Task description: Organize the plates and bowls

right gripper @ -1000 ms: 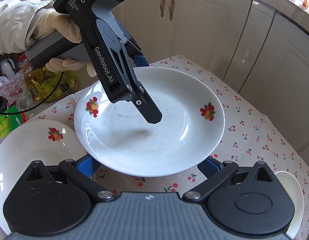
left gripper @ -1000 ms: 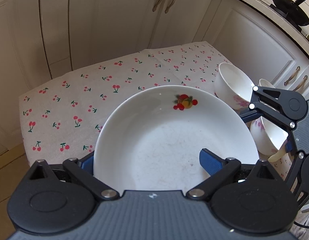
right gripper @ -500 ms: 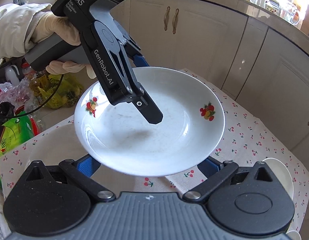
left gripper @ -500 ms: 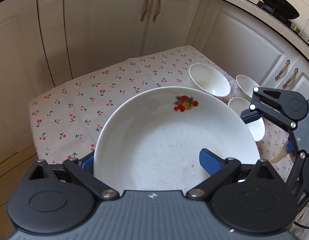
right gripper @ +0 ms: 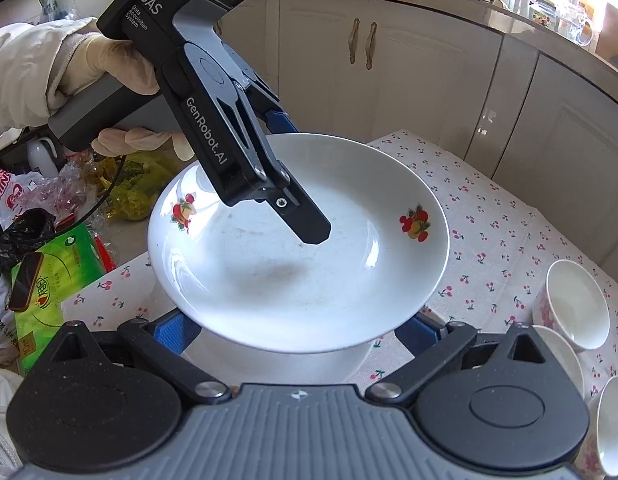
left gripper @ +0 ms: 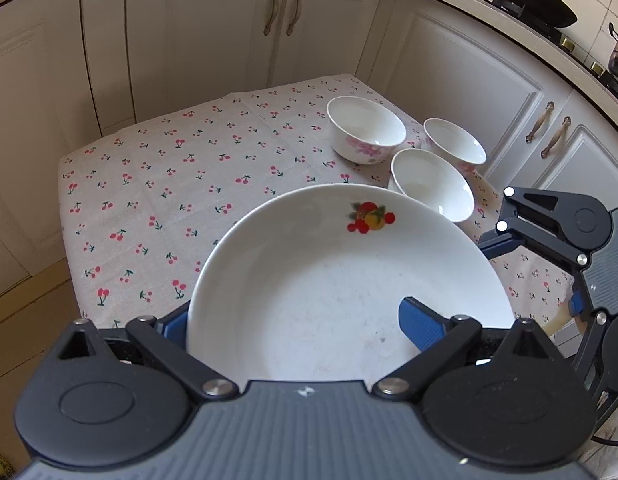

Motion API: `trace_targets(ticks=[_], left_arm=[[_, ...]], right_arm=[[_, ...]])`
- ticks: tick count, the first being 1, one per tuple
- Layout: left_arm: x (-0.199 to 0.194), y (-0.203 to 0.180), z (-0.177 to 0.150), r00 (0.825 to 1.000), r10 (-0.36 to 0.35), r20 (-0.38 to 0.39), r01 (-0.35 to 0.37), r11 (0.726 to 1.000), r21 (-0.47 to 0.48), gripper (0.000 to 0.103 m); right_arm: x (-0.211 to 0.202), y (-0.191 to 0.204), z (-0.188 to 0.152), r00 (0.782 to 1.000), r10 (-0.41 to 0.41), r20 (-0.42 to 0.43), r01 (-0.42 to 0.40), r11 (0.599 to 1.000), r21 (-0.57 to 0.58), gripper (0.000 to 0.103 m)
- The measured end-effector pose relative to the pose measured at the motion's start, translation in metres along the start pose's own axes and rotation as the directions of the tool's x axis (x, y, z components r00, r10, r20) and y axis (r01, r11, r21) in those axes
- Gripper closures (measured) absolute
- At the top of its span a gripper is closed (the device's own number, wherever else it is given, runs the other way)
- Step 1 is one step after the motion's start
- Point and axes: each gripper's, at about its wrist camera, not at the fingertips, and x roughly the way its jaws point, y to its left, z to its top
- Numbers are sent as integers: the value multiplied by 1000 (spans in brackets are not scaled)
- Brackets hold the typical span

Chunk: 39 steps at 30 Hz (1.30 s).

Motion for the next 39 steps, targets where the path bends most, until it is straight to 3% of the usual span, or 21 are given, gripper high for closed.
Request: trace_targets(ticks=[16,24,39], left_arm=[[15,-20,-44,999,-24,-23,24,1000,-3,3],[28,-18,-51,999,-25,-46,25,1000,-9,3],[42,-13,-50,994,-3,-112,4,1000,10,3]], right_arm=[[2,37,-42,999,-12,-36,15,996,83,0],[8,40,-47,997,-29,-77,37,995,97,0],[6,38,-46,997,-17,-71,25,993,119,0]])
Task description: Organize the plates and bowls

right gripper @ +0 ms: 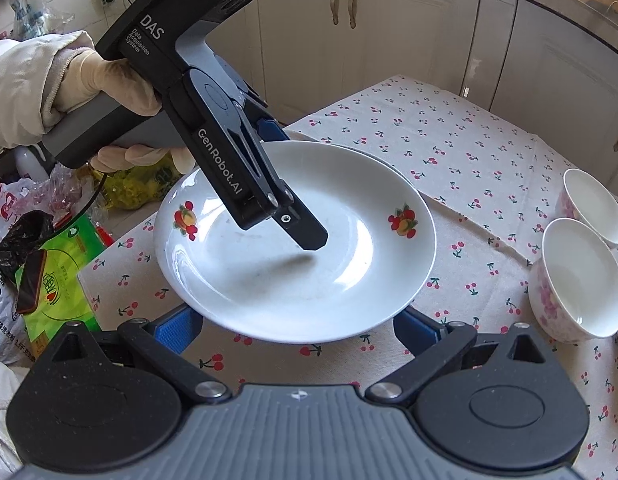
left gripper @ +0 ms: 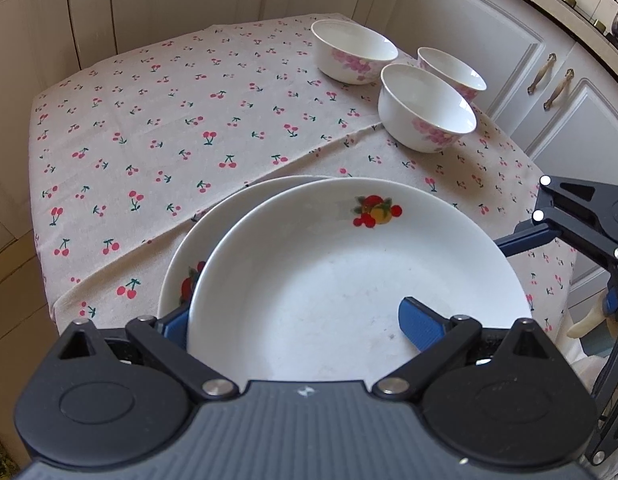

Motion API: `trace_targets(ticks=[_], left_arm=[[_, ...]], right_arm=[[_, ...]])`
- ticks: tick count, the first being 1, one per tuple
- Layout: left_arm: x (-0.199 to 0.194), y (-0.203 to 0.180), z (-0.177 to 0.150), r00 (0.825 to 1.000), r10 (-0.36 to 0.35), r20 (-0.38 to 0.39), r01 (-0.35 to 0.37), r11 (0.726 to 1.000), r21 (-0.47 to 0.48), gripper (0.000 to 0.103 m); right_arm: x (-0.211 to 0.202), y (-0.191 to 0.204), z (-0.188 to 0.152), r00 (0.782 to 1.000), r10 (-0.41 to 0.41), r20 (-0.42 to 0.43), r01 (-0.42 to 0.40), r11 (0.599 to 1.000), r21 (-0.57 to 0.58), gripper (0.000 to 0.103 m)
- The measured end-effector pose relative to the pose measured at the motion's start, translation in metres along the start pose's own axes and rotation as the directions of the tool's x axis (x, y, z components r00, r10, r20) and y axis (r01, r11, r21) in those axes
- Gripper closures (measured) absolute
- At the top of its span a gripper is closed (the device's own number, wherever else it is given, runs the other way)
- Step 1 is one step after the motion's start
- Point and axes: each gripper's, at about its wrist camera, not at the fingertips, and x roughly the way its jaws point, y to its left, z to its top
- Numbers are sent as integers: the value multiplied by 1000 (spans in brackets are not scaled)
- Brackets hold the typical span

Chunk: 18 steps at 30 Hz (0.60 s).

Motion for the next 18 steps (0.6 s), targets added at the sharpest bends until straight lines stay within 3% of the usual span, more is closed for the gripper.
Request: trace_targets(ticks=[18], left_arm=[[4,-9,11,994,75,-74,-68,993,95,3]], right_arm=[[-9,2,-3,999,22,38,-23,999,25,0]])
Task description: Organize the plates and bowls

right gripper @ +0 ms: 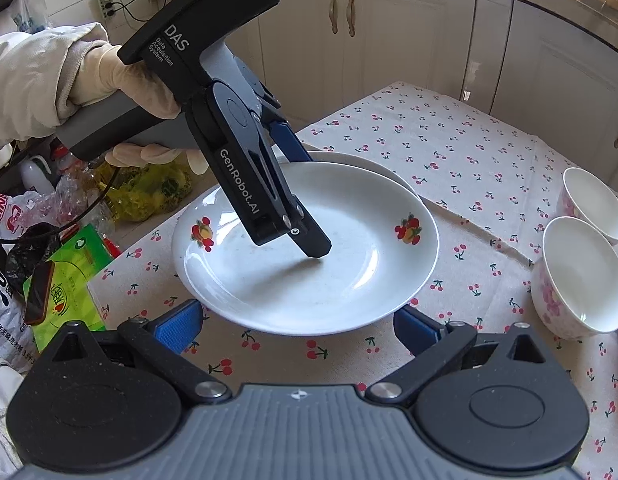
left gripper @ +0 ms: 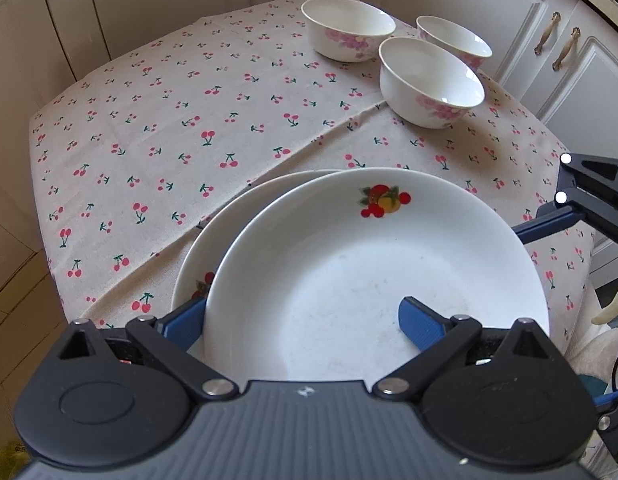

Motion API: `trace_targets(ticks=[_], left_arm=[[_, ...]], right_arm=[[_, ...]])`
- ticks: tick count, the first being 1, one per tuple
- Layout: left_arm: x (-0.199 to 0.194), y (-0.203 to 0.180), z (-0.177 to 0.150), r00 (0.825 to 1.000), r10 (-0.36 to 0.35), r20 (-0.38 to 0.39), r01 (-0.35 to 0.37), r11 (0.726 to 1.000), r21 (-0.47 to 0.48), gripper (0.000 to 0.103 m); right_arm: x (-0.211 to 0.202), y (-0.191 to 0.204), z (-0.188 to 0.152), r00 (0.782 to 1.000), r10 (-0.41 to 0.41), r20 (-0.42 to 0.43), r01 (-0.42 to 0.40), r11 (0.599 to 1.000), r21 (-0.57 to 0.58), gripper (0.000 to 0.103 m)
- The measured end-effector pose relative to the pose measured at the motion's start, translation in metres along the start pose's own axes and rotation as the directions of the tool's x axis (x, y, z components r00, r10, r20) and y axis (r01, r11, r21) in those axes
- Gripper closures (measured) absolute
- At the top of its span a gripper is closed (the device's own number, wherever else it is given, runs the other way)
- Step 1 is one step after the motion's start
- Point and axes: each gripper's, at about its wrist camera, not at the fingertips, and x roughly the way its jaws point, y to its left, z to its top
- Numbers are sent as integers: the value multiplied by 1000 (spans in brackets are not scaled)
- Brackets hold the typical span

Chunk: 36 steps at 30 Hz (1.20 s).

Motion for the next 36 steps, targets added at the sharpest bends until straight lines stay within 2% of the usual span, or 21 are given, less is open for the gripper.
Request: trace_targets(ticks=[6,12,17,21,24,30,33,36], left_arm=[[-2,0,1,1000,16,3,-16,1000,2,4],[-4,0,0,1000,23,10,-23,1000,0,3],[-8,-2,-3,998,56,38,-57,998,19,2],[-9,-3,-7,991,122,54,-125,991,53,2],[-12,0,-11,992,110,67,-112,993,38,2],[-33,-5,-26,980,104,169,-107,994,8,2],[-48,-14,-35,967,97,235,-100,995,-2,2],[-61,-26,-45,946,101,308,-102,995,-12,2]], right_arm=[[-2,-7,1,1000,10,15,-10,999,35,0],[-2,0,0,1000,-18,17,18,1000,-3,0],[-5,4,0,999,-45,20,46,998,-32,0],[-7,5,-1,997,-68,23,69,996,-49,0],[-10,5,-3,996,-87,26,88,995,-50,0],[-19,4,-11,989,-141,38,143,989,-45,0],[-24,4,-16,983,-179,47,181,983,-33,0],[-30,3,-20,974,-216,63,217,976,-15,0]])
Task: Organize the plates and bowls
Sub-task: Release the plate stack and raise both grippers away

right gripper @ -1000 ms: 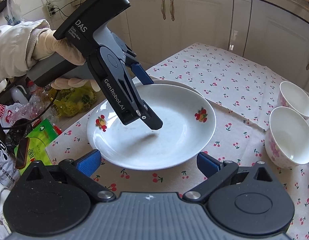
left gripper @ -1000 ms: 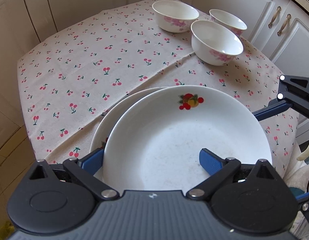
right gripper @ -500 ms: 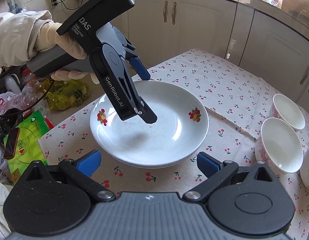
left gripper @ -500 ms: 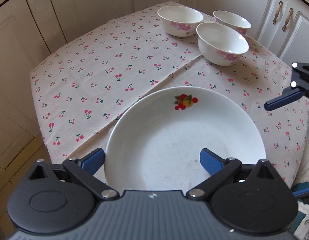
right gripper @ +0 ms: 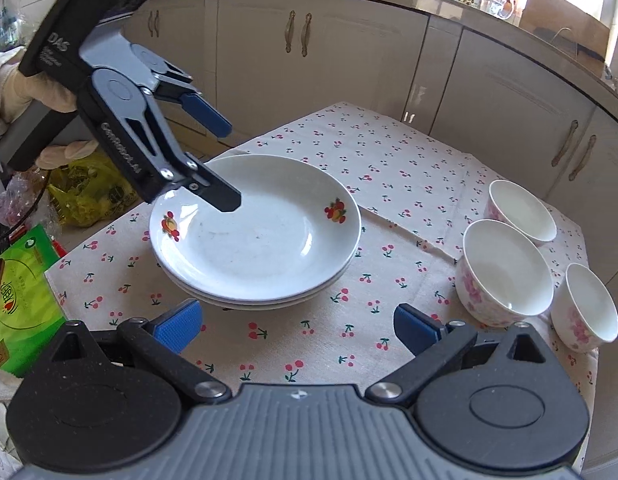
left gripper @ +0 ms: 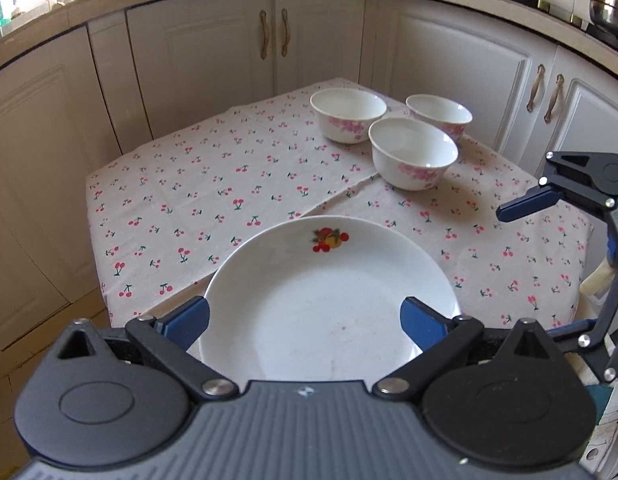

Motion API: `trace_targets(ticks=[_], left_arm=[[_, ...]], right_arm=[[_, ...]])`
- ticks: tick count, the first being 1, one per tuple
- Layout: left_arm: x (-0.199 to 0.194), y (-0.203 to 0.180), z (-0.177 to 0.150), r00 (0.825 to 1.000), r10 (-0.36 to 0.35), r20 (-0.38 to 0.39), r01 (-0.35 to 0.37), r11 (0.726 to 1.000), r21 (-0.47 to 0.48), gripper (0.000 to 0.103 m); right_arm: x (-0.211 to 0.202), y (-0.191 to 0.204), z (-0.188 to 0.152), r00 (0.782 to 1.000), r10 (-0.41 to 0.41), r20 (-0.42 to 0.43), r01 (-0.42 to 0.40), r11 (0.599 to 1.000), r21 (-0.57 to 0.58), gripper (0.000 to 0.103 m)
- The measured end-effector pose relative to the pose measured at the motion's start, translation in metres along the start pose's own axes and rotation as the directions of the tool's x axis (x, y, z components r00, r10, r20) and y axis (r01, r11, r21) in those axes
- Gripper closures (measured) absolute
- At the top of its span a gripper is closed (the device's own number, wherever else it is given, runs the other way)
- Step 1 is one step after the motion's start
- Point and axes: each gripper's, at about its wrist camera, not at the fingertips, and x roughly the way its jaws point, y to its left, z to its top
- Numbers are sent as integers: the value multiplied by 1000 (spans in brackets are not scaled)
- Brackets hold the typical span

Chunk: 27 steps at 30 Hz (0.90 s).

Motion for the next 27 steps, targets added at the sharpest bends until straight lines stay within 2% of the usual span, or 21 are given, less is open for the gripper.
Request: trace_targets(ticks=[4,11,15,17,20,24,27], left_arm=[[-18,-16,-6,997,10,81,-8,1000,-22,1],[-35,-47,-17,984,31,175,-18,997,-73,1],[-38,-68,-20,973,71,221,-50,994,-99,1],[-39,-83,-20,961,117,249,-94,990,-102,1],[-38,-103,-16,948,138,287,-111,988,-108,1],[-30,-122,-8,941,142,306,-107,986,-128,1],[-17,-132,-1,948,152,280,-121,985,-126,1]], right_arm=[[-8,-1,-6,998,-52,26,51,998,21,0],[-26,-10,-21,993,-103,64,99,993,72,0],[-35,-17,-33,987,-137,78,129,986,101,0],[-40,-22,-40,986,-143,85,133,984,120,0],[-44,-29,-49,983,-162,88,149,979,137,0],[-48,-42,-60,980,-174,94,158,974,163,0],[-52,-53,-67,978,-186,96,166,969,185,0]])
